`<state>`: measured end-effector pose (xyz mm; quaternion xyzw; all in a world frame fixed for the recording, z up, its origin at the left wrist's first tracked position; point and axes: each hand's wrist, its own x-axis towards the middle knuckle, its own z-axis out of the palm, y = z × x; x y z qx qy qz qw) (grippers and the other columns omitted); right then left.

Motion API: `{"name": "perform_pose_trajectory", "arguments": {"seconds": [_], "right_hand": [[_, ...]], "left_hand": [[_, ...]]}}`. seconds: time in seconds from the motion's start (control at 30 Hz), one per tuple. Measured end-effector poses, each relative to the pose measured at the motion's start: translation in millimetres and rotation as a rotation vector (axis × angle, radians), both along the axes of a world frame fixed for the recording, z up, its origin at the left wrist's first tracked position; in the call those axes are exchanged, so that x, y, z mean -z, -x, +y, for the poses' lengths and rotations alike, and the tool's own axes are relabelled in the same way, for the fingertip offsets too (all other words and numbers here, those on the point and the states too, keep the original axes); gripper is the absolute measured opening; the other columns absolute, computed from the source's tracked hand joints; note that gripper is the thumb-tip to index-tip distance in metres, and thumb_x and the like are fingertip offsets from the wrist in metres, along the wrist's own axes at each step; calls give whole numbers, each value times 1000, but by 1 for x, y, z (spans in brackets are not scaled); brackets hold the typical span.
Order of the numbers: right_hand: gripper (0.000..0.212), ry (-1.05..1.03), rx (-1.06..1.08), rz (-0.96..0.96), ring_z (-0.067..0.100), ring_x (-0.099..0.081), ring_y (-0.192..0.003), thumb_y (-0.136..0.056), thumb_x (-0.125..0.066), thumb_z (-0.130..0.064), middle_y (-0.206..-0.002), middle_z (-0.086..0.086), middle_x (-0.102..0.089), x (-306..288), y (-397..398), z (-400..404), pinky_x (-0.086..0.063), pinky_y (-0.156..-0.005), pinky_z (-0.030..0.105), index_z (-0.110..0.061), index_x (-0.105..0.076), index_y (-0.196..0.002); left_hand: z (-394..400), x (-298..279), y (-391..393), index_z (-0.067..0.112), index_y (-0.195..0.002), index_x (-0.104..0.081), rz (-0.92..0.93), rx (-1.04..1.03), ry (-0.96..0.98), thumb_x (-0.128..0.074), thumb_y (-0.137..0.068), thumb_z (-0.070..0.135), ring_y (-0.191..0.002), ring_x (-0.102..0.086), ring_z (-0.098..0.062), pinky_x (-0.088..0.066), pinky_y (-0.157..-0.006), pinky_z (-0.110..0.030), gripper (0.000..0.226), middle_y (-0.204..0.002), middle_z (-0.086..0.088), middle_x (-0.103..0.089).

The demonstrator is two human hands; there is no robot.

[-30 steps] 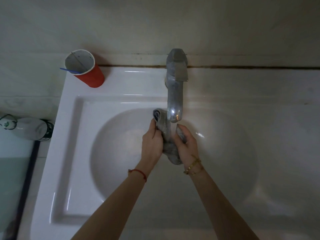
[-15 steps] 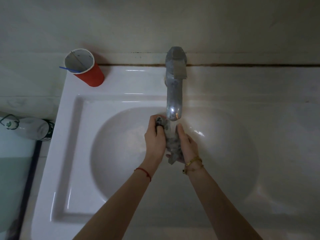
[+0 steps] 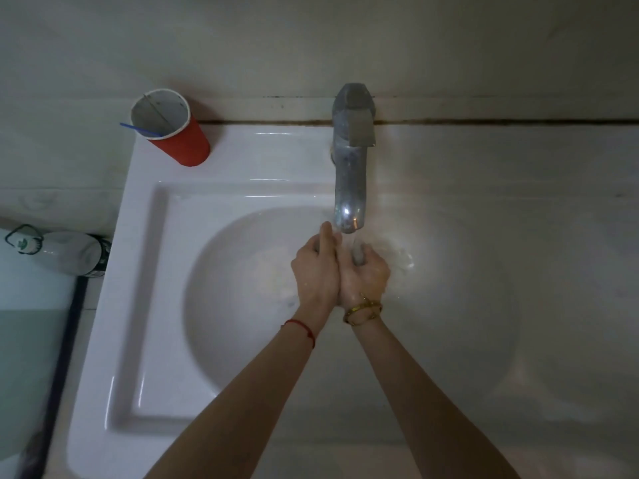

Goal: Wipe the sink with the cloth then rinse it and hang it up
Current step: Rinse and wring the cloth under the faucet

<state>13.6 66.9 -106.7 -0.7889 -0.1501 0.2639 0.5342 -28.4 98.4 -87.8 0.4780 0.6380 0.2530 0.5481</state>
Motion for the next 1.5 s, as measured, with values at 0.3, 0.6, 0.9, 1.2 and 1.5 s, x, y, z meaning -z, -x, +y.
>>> {"name": "perform_pose_trajectory", "arguments": {"seconds": [0.3, 0.6, 0.9, 1.2, 1.5], "right_hand": [[27, -125, -24, 462, 13, -52, -57, -86, -62, -16, -54, -9, -56, 16, -18, -14, -43, -56, 23, -21, -57, -60], [102, 192, -204, 978, 31, -71, -87, -47, -62, -91, -108, 12, -71, 25, -37, -24, -58, -62, 43, -20, -64, -121], [66, 355, -187, 1073, 32, -71, -85, -83, -46, -74, -110, 15, -69, -1, -48, -19, -60, -63, 42, -18, -64, -111], [8, -22, 65, 582, 30, -66, -93, -94, -58, -25, -103, 8, -69, 4, -13, -20, -58, -65, 40, -28, -65, -96], [45, 145, 119, 529, 15, -61, -61, -78, -64, -63, -62, -3, -62, -3, -8, -7, -51, -61, 29, -23, -55, -59]], "left_hand": [[9, 6, 2, 18, -77, -62, 5, 49, 308, -47, -97, 48, -93, -67, -31, -55, -93, -47, 39, -90, -11, -69], [-4, 7, 18, 19, -115, -57, -271, 254, 252, -55, -100, 30, -93, -69, -26, -60, -71, -35, 19, -115, -18, -66], [4, 9, 27, 16, -111, -52, -31, 448, -83, -44, -105, 24, -76, -62, -23, -55, -71, -40, 13, -87, -6, -63], [-6, 1, 8, 18, -105, -41, 475, 457, -400, -23, -95, 46, -75, -59, -26, -51, -64, -41, 35, -90, -3, -56], [-9, 10, 9, 22, -91, -52, 168, 296, -167, -48, -99, 46, -65, -61, -18, -55, -61, -35, 26, -72, 2, -62]]}}
